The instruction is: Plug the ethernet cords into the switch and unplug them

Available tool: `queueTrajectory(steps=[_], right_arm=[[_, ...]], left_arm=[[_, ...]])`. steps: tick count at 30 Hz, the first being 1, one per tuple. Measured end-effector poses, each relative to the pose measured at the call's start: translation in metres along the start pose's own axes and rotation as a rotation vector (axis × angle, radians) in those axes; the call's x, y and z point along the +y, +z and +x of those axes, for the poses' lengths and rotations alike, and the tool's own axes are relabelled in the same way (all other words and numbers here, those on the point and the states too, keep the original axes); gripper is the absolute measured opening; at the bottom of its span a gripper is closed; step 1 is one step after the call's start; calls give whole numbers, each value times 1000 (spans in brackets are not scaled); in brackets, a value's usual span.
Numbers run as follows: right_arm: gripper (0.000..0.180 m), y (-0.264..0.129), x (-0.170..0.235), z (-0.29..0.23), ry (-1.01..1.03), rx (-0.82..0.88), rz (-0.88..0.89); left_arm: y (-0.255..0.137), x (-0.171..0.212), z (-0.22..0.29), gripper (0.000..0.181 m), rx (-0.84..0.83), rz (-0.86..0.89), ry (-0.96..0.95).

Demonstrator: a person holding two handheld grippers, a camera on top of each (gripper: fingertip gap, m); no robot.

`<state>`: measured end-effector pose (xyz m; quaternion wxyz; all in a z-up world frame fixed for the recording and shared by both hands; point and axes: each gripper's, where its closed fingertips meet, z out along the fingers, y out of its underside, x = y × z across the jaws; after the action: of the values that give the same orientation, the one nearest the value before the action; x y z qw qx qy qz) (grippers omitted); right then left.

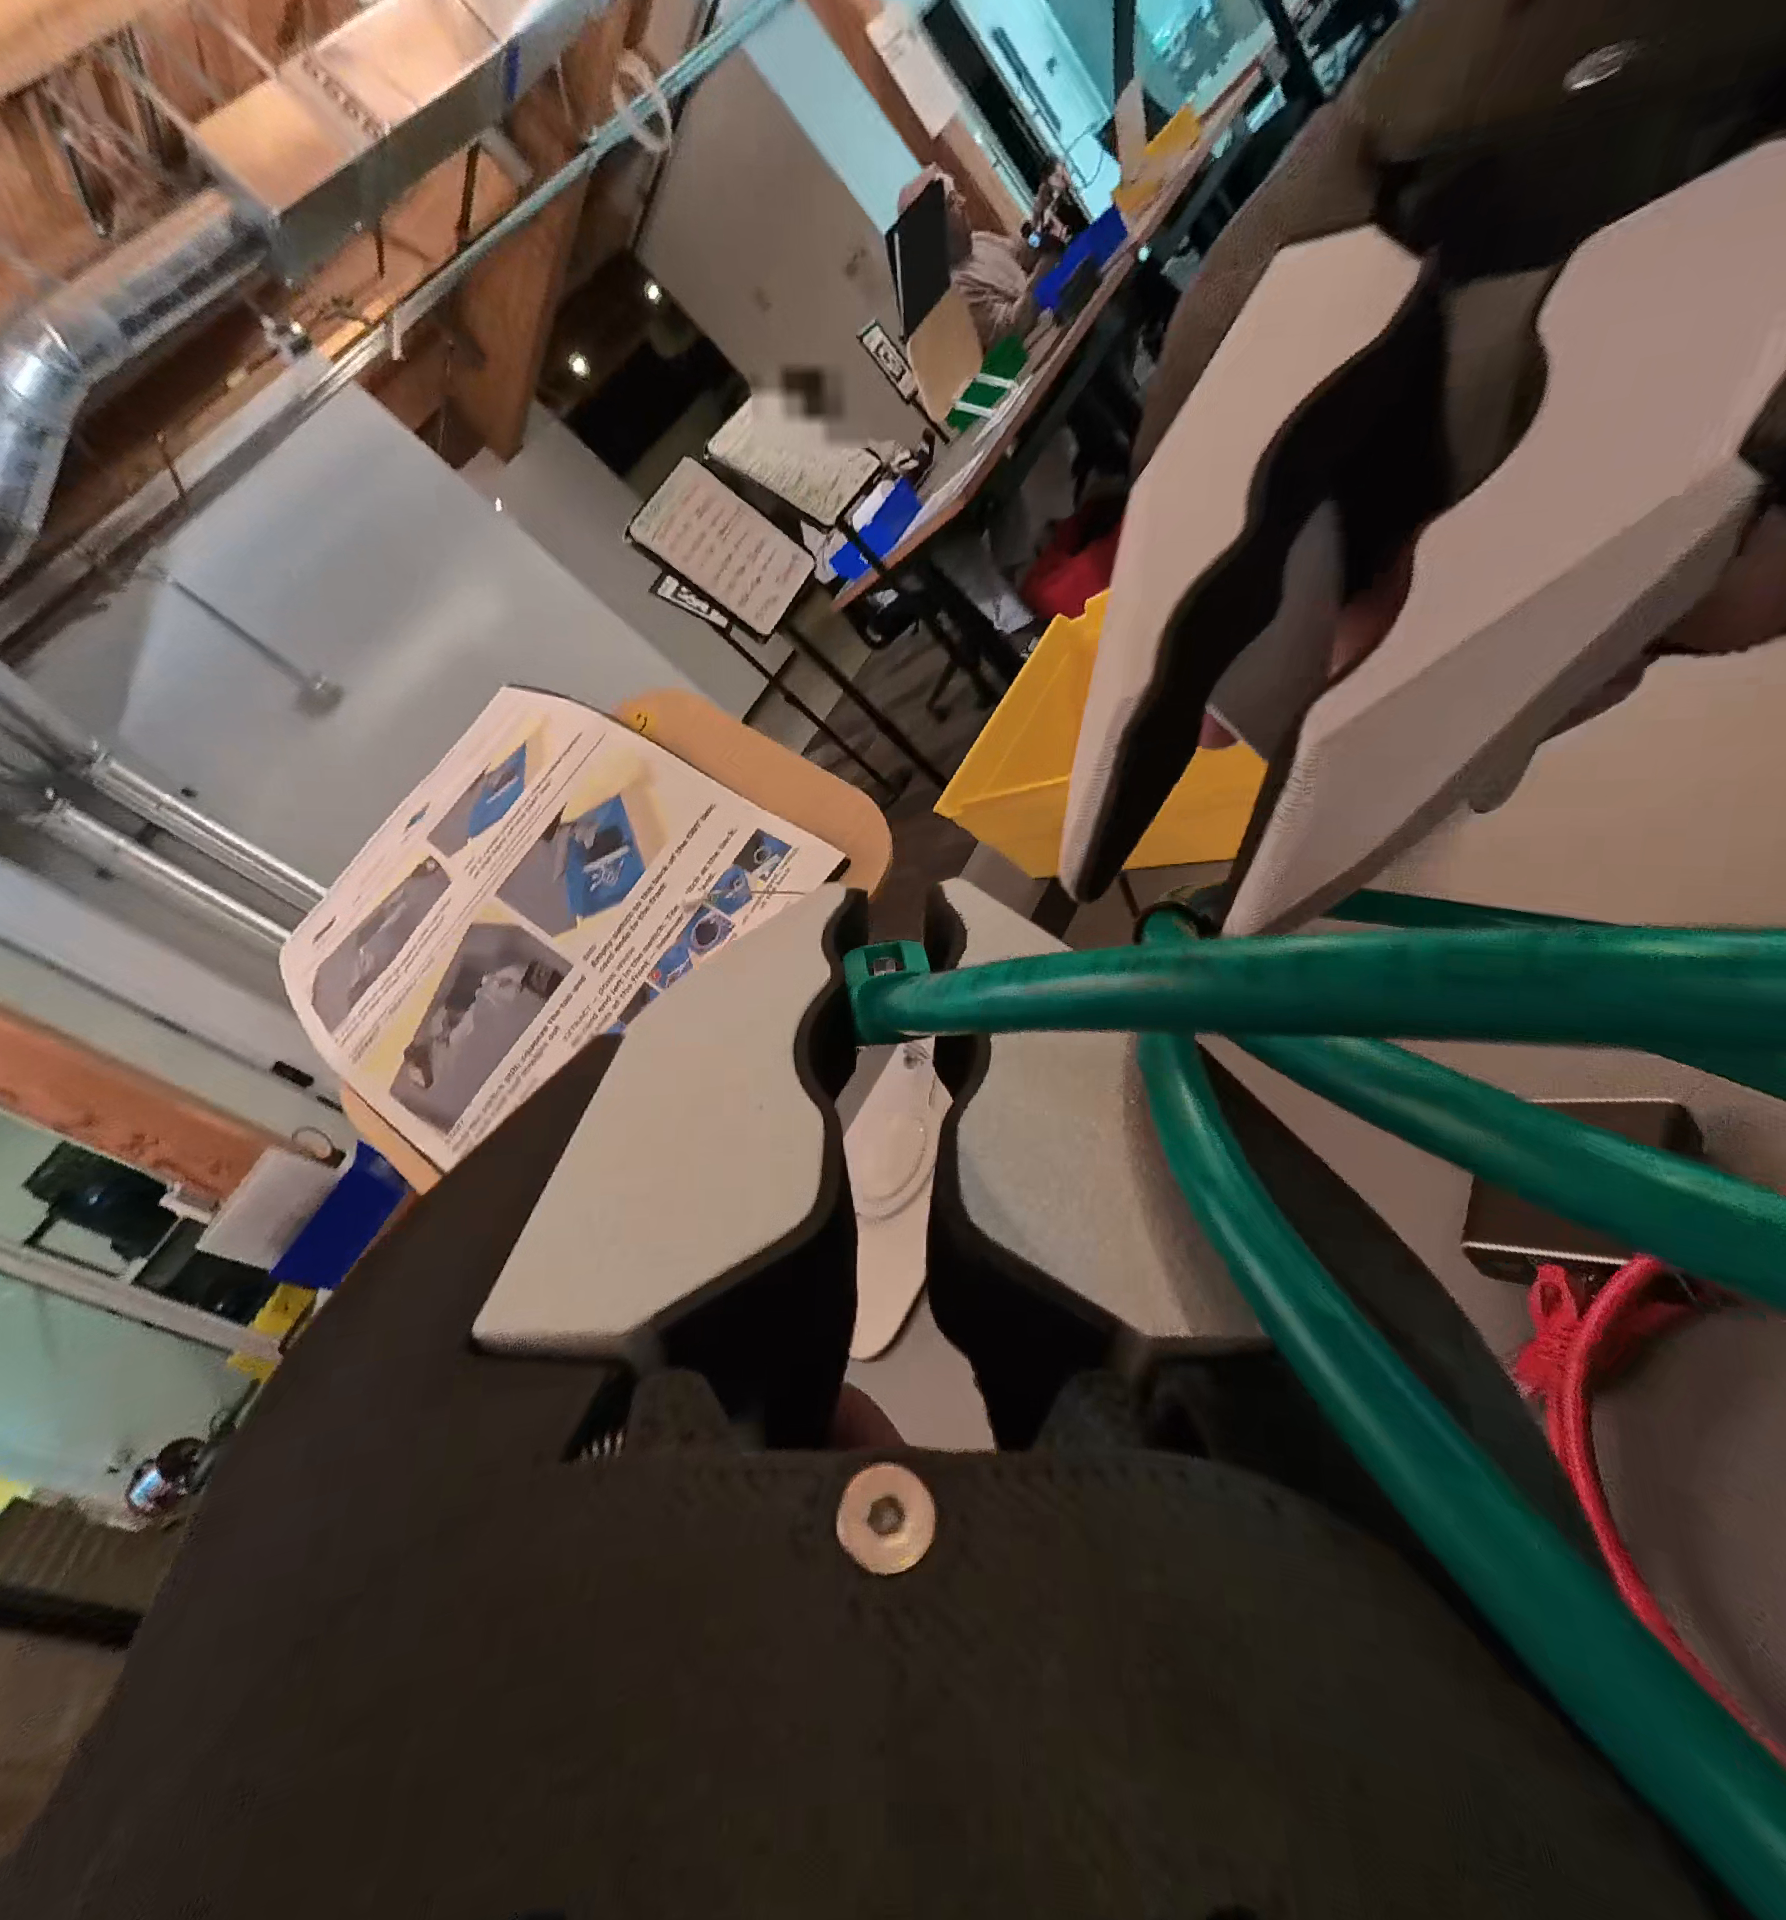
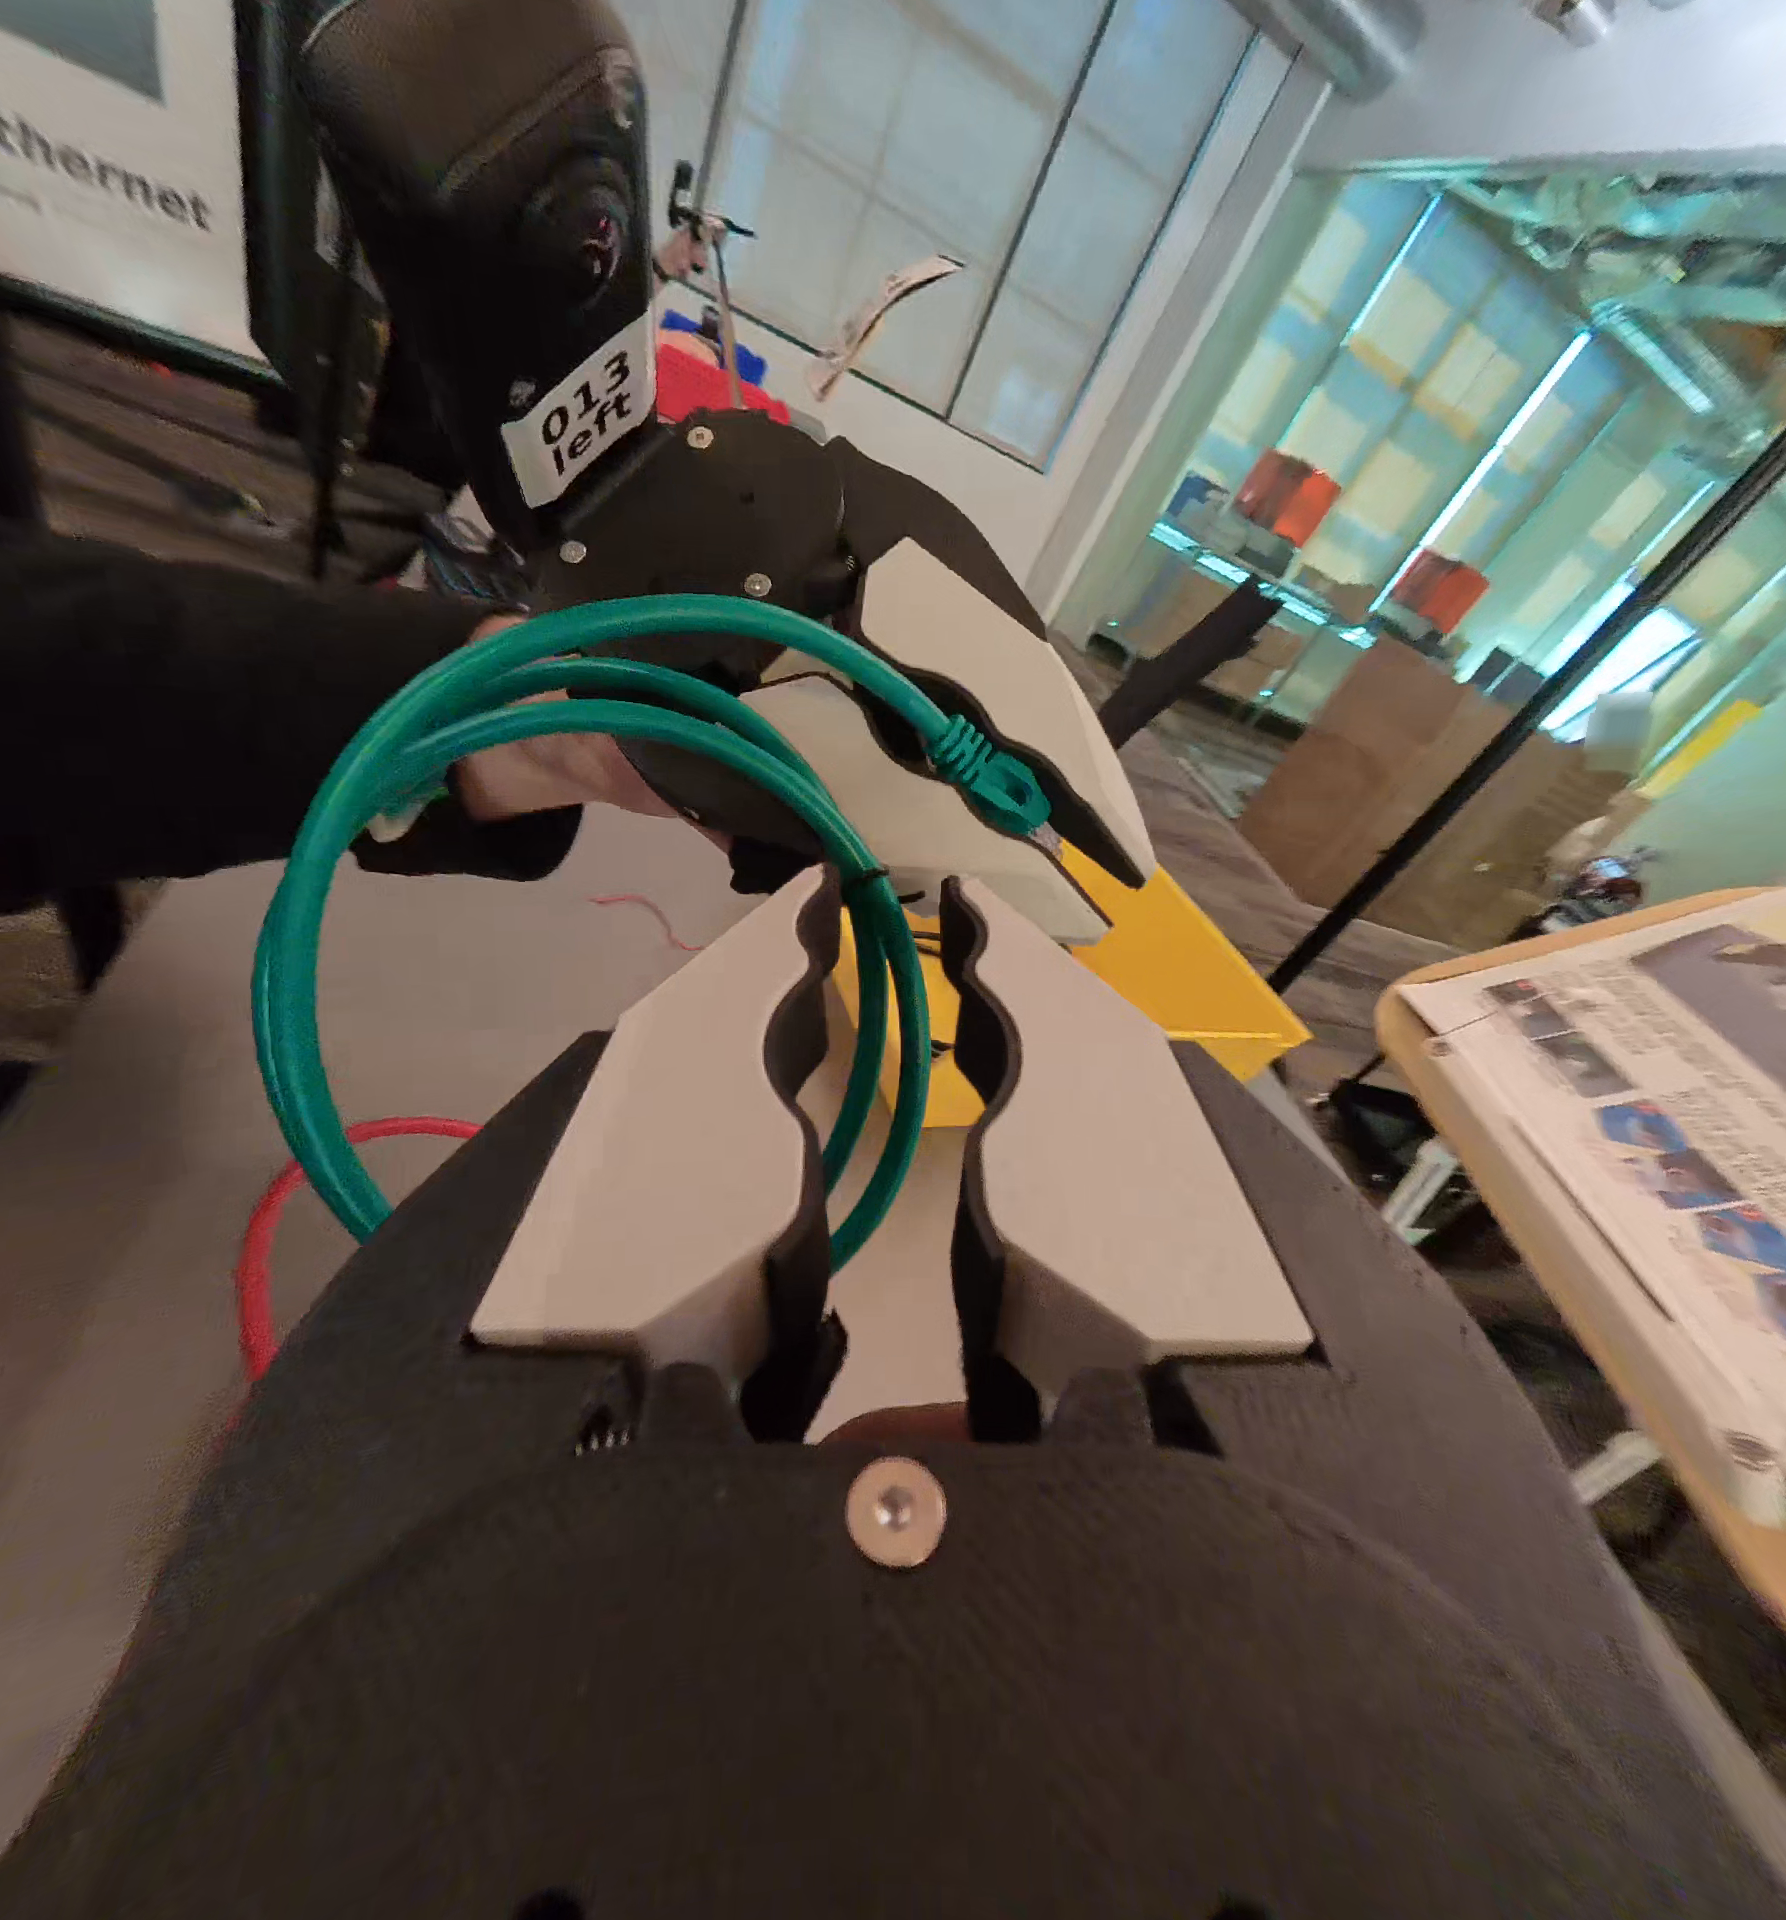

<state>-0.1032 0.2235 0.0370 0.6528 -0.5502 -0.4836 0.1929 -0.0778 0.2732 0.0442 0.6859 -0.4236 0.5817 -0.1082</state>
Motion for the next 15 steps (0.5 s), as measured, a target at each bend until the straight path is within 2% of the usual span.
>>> queueTrajectory(steps=[4, 9, 15], right_arm=[[23, -2, 9, -9, 74, -106, -21], [4, 5, 20, -15, 39, -112, -81], [3, -1, 18, 8, -47, 30, -114]], left_arm=[[-4, -10, 3, 9, 31, 61, -21], [-2, -14, 5, 10, 39, 76, -63], [0, 1, -5, 12, -16, -1, -21]])
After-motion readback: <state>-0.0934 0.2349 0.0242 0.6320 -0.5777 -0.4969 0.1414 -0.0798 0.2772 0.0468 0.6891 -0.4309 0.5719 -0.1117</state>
